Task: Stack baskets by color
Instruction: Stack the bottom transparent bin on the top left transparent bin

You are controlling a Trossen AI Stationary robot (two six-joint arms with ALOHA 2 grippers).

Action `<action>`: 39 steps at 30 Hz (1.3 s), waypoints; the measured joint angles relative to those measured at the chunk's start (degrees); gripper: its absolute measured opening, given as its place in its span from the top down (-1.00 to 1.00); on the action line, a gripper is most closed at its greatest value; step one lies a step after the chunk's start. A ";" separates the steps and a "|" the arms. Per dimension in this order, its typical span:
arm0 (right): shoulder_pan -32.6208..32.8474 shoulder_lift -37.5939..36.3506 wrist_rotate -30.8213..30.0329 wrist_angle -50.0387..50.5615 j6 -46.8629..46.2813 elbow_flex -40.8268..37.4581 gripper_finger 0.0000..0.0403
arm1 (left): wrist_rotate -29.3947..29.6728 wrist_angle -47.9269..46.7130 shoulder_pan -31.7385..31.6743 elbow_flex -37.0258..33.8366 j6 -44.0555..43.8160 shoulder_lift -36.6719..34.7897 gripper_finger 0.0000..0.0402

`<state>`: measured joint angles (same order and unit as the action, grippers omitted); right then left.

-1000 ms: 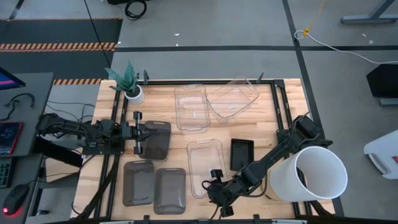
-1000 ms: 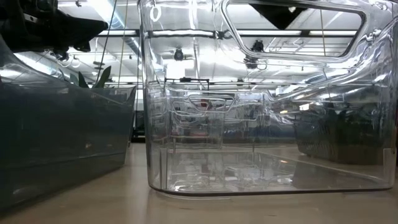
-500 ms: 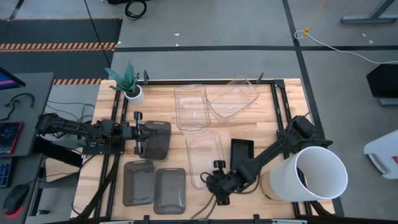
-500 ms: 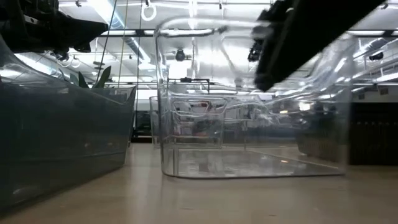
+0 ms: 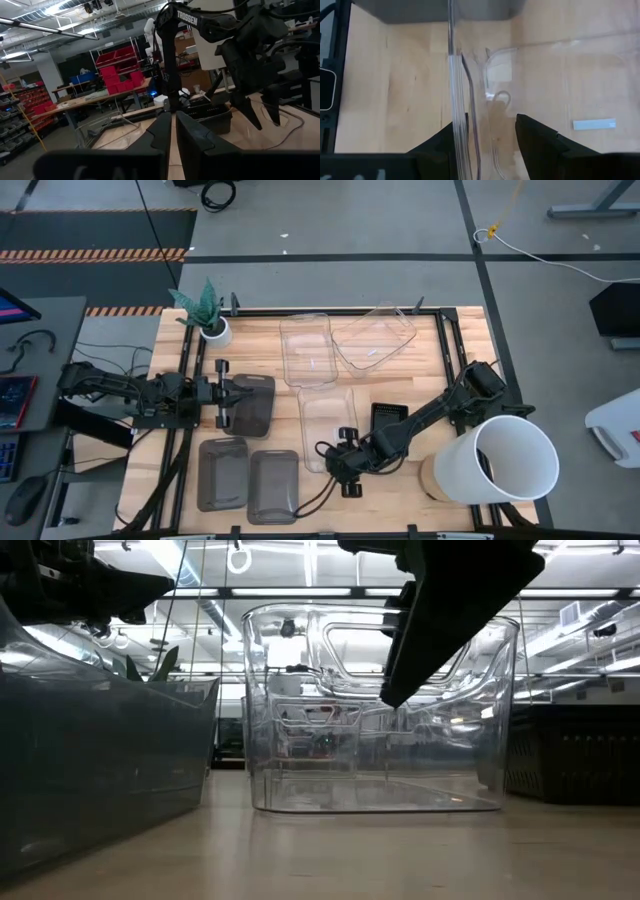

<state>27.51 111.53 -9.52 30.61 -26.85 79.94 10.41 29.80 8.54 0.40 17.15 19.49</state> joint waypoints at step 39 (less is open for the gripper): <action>4.76 -0.09 -5.28 18.94 4.66 15.53 0.96 | 0.00 -0.02 0.00 0.00 0.00 -0.02 0.86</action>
<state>32.27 111.43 -14.80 49.55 -22.19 95.48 10.41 29.78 8.54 0.40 17.15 19.46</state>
